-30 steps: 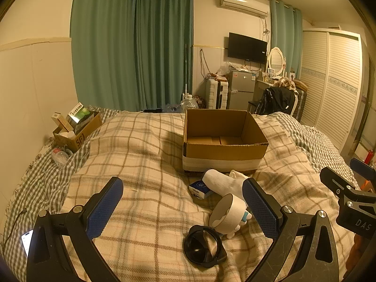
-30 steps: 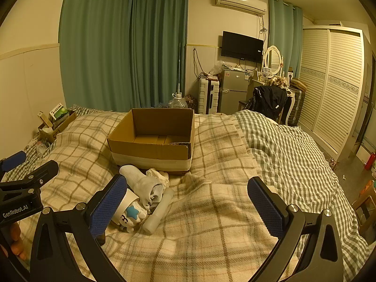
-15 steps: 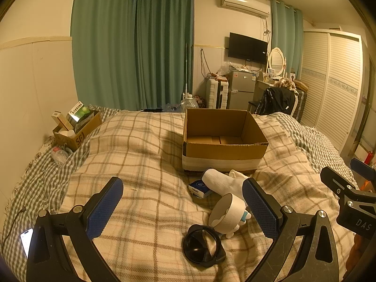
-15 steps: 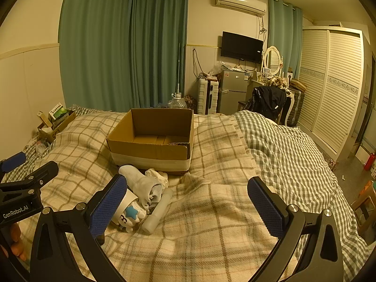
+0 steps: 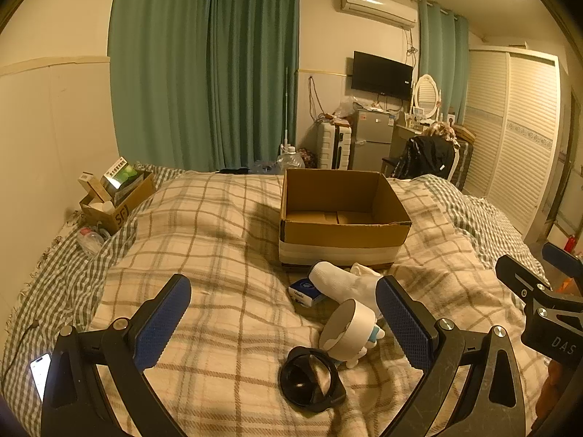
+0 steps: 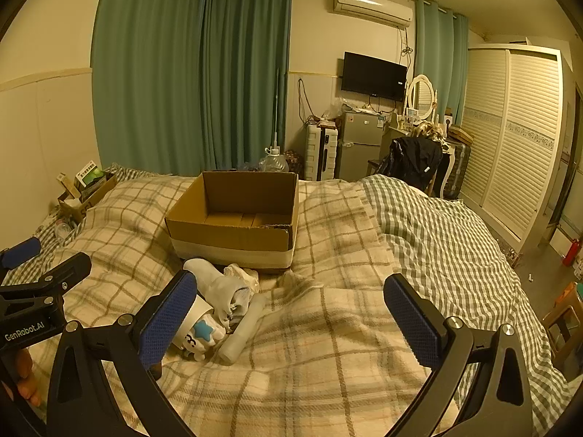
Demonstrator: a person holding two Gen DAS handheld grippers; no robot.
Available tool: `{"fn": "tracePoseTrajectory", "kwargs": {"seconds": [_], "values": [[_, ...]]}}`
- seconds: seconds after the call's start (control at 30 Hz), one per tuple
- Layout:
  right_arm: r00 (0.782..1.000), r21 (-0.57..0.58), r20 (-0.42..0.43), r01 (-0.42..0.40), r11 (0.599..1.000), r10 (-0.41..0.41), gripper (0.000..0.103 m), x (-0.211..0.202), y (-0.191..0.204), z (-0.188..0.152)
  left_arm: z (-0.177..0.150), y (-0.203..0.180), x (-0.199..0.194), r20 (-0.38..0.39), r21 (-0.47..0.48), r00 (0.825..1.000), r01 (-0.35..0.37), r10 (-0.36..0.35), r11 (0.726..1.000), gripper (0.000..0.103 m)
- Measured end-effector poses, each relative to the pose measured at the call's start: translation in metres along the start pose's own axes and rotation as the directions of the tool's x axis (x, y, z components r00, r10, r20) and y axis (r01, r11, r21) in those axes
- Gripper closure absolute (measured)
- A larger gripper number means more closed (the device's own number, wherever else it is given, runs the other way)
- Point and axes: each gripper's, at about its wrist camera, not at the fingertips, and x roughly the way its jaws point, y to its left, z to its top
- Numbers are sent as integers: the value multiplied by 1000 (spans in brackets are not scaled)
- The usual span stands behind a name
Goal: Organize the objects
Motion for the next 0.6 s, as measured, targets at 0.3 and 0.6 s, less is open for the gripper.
{"fn": "tracePoseTrajectory", "kwargs": {"seconds": [0.3, 0.6], "values": [[1000, -12, -4, 7, 1000, -7, 0, -2, 2, 1, -2, -1, 2, -25, 0, 1000, -4, 4, 1000, 0], [992, 10, -125, -33, 999, 34, 0, 29, -5, -21, -40, -1, 52, -253, -1, 968, 4, -4, 1000, 0]]}}
